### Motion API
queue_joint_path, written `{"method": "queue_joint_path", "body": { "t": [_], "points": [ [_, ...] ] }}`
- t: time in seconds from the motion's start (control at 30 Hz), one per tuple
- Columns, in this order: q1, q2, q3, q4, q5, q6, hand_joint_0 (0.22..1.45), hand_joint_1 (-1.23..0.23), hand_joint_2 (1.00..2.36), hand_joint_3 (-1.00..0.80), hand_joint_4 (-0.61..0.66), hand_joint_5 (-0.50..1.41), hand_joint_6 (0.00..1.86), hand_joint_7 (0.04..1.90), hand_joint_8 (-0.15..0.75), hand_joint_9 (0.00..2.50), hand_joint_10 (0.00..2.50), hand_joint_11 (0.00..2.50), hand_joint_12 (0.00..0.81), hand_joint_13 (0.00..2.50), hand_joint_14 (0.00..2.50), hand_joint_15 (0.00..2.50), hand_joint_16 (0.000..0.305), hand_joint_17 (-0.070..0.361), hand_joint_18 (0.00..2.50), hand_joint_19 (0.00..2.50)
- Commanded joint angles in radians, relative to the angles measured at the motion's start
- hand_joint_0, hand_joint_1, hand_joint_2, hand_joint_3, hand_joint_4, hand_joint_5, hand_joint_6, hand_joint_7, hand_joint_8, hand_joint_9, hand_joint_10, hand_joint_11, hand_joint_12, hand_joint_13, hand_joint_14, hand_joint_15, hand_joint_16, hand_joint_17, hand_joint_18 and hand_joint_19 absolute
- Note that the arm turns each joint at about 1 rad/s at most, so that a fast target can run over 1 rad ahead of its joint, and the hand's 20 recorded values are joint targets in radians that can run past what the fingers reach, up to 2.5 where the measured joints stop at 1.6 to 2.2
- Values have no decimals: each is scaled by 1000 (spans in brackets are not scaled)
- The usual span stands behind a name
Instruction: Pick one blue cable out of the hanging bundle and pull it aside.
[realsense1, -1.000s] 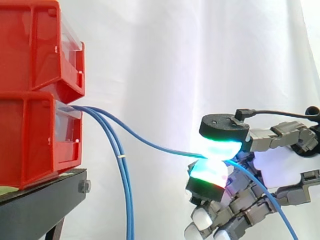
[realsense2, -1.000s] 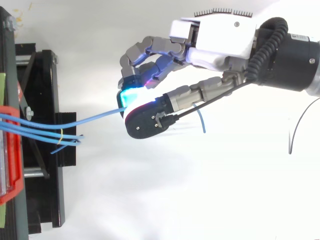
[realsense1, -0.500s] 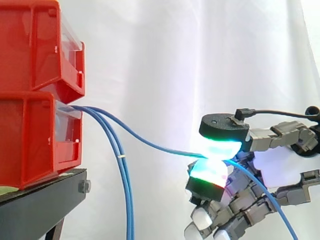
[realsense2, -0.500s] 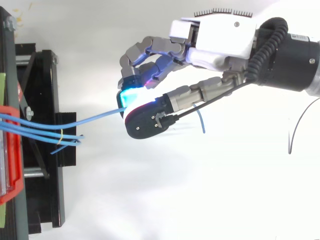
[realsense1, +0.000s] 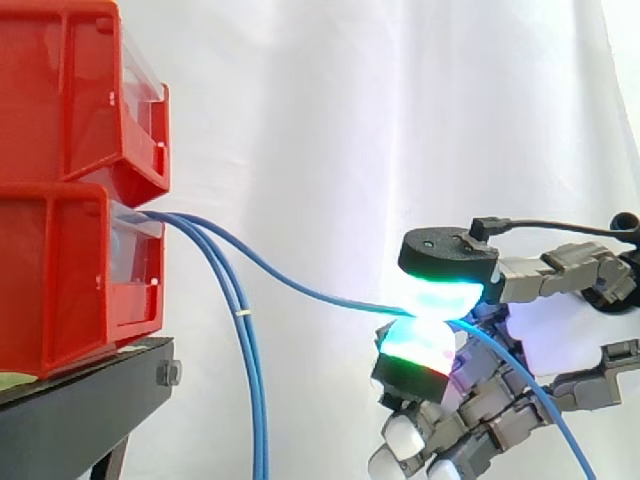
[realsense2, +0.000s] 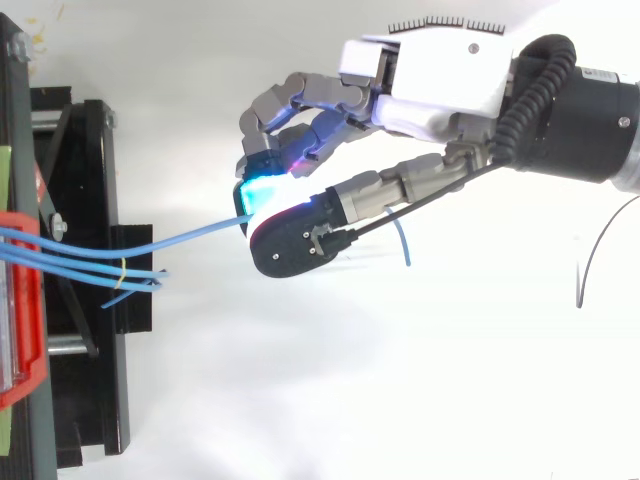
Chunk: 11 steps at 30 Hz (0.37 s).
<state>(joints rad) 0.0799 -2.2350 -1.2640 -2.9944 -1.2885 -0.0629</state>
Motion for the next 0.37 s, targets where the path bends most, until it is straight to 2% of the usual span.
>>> {"method": "queue_joint_path", "body": {
  "t": [0.0,0.33],
  "points": [
    [0,0,0,0,0,0,678,-834,1019,-51,33,-141,928,1459,349,922,14,427,355,575,10,269,50,112,514,455],
    [0,0,0,0,0,0,678,-834,1019,-49,34,-141,928,1461,347,922,15,424,356,574,10,272,50,112,515,463]
  ]
}}
